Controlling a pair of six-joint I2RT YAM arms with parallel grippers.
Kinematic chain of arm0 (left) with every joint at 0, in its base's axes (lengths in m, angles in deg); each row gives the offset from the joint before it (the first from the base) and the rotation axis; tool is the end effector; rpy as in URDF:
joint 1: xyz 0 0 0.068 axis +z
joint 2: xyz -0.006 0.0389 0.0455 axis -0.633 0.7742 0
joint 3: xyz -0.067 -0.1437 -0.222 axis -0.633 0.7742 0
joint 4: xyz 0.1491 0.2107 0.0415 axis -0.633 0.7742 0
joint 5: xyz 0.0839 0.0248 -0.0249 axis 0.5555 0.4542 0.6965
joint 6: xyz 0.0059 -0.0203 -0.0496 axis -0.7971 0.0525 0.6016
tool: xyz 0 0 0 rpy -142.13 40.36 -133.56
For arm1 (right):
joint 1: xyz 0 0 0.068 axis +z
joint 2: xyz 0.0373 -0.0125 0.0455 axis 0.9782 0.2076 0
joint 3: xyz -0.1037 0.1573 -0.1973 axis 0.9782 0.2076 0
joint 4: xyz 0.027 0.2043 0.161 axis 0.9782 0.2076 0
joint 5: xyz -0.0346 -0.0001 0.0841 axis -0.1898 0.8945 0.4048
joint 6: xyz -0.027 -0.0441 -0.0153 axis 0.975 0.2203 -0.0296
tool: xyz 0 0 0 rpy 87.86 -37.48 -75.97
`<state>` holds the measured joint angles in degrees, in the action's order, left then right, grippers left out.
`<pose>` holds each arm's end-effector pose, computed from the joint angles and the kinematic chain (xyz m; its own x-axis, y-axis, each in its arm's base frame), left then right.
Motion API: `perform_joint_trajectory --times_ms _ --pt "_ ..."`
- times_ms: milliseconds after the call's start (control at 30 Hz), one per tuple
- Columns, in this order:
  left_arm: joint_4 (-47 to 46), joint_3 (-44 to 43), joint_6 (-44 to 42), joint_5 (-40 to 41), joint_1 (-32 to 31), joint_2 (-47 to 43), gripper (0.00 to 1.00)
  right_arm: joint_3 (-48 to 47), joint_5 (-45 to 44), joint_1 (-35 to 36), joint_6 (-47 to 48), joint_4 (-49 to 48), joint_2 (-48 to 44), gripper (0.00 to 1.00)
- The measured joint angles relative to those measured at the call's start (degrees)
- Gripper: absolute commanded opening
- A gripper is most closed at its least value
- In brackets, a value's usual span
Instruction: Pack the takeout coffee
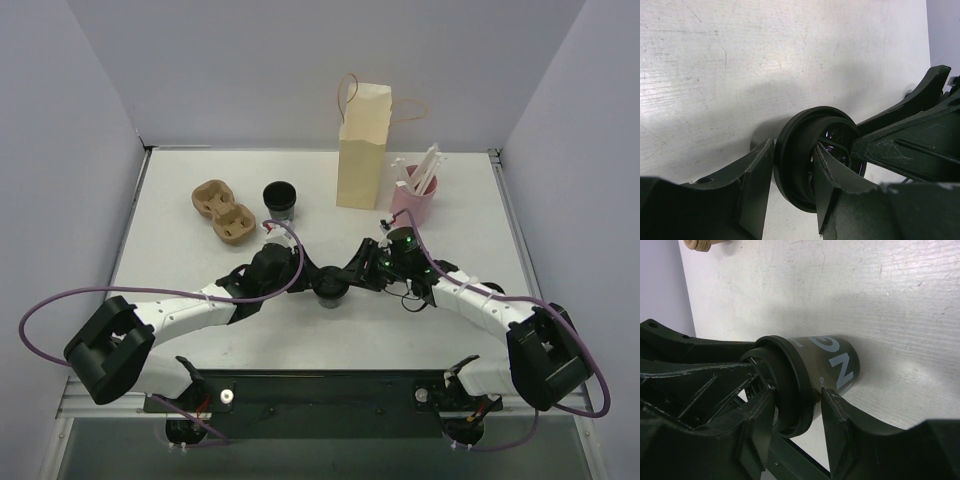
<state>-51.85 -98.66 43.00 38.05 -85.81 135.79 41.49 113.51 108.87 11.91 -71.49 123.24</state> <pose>0.1980 -0.2046 0.1985 -0.7417 -0.3188 -0.5901 0.1656 0.7655 -0.6217 0.2285 0.1544 0.2158 -0.8553 0.2892 -0.4299 -0.2163 0.5546 0.8035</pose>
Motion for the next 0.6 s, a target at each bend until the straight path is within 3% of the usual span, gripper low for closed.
perform_joint_trajectory --times_ms 200,600 --pt "0.02 0.04 0.72 0.57 -0.24 0.0 0.45 1.7 0.37 -0.02 -0.63 -3.26 -0.46 0.28" --pt "-3.19 2.64 3.58 1.25 -0.66 -0.44 0.45 11.47 1.99 -0.83 1.11 -21.64 -2.12 0.25"
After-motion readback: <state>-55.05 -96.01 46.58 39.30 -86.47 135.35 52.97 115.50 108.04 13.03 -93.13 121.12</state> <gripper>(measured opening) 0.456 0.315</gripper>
